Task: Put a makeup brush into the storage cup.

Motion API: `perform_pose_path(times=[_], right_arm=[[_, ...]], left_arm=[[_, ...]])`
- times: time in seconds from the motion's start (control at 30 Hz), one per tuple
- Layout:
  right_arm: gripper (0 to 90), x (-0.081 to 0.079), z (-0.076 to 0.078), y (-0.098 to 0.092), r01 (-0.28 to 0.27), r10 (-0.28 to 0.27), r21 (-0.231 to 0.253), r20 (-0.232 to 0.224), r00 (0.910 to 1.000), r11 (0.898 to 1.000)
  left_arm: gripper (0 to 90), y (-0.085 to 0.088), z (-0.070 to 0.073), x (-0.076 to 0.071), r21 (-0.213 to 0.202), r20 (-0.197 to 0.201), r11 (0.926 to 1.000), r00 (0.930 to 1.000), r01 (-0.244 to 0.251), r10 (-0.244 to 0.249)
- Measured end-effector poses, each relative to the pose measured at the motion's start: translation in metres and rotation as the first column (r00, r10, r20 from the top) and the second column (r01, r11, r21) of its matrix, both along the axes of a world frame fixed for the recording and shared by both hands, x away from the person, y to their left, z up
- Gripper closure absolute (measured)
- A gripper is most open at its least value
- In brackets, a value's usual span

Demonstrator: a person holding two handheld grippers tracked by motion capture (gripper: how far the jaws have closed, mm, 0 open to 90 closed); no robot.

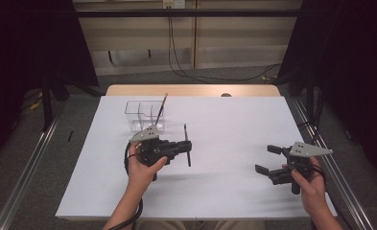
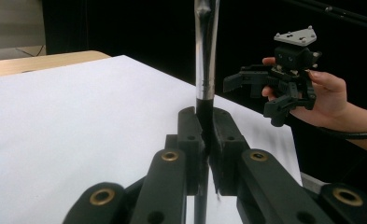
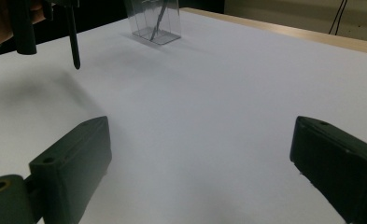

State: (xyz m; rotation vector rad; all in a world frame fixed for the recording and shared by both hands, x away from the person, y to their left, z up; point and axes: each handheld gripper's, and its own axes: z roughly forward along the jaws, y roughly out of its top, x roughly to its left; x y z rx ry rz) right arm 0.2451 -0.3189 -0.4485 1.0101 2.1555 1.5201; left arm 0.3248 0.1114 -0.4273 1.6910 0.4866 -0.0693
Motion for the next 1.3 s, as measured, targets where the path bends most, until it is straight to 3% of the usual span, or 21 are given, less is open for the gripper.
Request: perform_pose_path(times=[0.5, 0.67, 1.3], right_arm=[[5.1, -0.002, 0.001, -0.004, 0.006, -0.006, -0.009, 0.009, 0.9999, 1.000], [5.0, -0.003, 0.001, -0.005, 0.010, -0.010, -0.005, 0.011, 0.9999, 1.000], [5.1, -0.003, 0.001, -0.004, 0.000, 0.000, -0.008, 0.010, 1.0000, 1.000]], left_arm=[[83.9, 0.008, 0.004, 0.002, 0.005, -0.005, 0.9996, 0.9996, -0.027, 0.027], [84.0, 0.010, 0.007, 0.005, 0.025, -0.001, 0.9990, 0.9994, -0.036, 0.036], [83.9, 0.027, 0.024, 0.025, 0.055, 0.013, 0.9932, 0.9948, -0.102, 0.101]])
